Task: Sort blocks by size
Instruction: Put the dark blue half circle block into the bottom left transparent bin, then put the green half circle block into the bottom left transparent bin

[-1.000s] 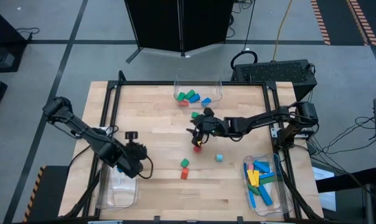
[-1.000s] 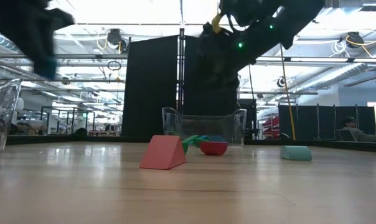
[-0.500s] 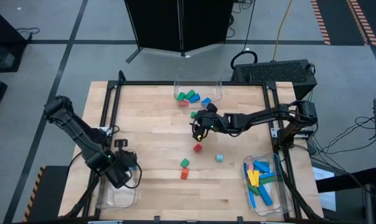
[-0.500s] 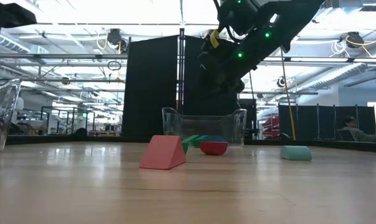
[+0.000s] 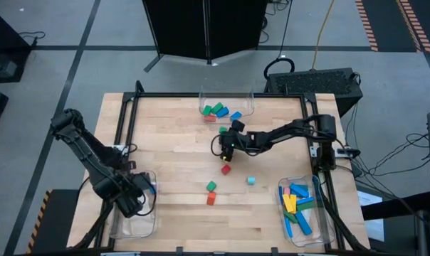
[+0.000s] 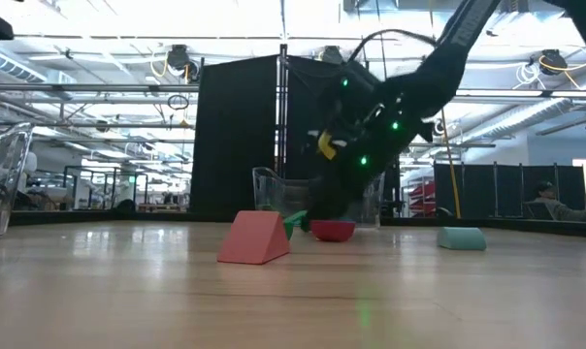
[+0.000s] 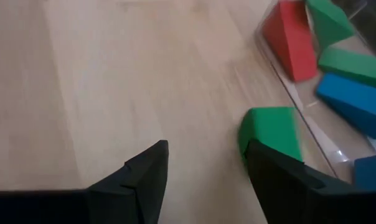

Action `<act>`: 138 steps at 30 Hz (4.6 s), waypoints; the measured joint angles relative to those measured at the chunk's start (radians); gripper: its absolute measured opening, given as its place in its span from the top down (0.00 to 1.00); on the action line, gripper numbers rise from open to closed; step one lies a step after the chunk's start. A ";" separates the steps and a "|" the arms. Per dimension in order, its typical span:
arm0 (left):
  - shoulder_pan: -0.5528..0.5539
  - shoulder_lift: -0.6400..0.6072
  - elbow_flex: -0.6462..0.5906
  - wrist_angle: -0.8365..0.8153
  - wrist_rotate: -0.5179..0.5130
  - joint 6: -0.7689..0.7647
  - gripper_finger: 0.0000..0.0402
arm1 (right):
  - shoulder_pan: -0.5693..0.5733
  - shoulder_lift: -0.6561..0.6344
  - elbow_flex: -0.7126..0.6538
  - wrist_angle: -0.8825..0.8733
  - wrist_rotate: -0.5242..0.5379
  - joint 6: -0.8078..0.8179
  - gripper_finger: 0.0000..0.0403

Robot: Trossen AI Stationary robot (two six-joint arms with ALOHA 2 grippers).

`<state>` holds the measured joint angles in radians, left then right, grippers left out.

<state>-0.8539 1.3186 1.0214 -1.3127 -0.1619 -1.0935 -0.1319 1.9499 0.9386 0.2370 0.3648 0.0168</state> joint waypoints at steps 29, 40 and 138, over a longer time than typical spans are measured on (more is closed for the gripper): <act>0.003 0.000 -0.175 0.223 0.015 -0.054 0.59 | -0.089 -0.066 0.000 -0.083 -0.028 -0.093 0.35; 0.002 0.000 -0.171 0.125 0.196 -0.131 0.46 | -0.120 -0.044 0.001 0.030 -0.108 -0.119 0.35; -0.013 -0.063 0.043 -0.110 -0.366 -0.156 0.46 | 0.058 0.137 0.005 0.144 0.284 0.764 0.35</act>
<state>-0.8665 1.2552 1.0649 -1.4231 -0.5284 -1.2498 -0.0740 2.0870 0.9432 0.3813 0.6489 0.7811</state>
